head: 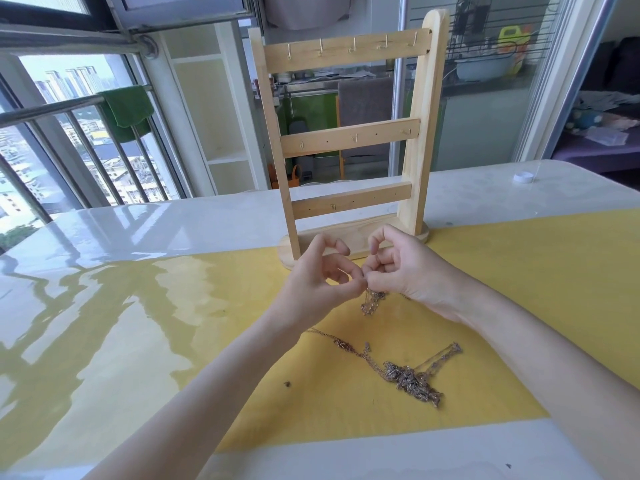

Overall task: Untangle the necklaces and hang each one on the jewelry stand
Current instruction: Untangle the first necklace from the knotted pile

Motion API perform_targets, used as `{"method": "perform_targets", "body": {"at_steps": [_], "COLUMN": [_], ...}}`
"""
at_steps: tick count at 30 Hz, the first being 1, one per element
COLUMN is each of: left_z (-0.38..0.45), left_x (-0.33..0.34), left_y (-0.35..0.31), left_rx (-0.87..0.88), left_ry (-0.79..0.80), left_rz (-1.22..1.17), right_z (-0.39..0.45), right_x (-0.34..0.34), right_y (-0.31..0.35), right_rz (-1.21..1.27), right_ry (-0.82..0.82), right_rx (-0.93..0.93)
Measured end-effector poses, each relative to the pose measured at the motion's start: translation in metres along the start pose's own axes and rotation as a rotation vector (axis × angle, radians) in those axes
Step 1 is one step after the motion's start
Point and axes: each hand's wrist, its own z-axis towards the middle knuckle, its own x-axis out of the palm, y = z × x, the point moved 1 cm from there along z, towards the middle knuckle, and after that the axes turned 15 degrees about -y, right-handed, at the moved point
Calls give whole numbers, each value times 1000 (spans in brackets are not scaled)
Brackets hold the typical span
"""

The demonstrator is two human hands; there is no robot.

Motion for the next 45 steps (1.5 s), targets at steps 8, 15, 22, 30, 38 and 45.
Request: {"method": "perform_targets", "body": {"at_steps": [8, 15, 22, 30, 38, 45], "left_z": [1, 1, 1, 4, 4, 4], "left_x": [5, 7, 1, -6, -10, -8], "left_y": [2, 6, 2, -1, -5, -5], "left_rx": [-177, -266, -184, -4, -43, -61], "left_ry": [-12, 0, 30, 68, 78, -40], "left_rz": [-47, 9, 93, 123, -43, -121], "right_z": [0, -9, -6, -1, 0, 0], "right_x": [3, 11, 9, 5, -3, -4], "right_y": [1, 14, 11, 6, 8, 5], "right_rz": [-278, -717, -666, -309, -43, -88], "right_ry": [-9, 60, 19, -45, -44, -64], "right_rx": [-181, -509, -521, -324, -131, -75]}}
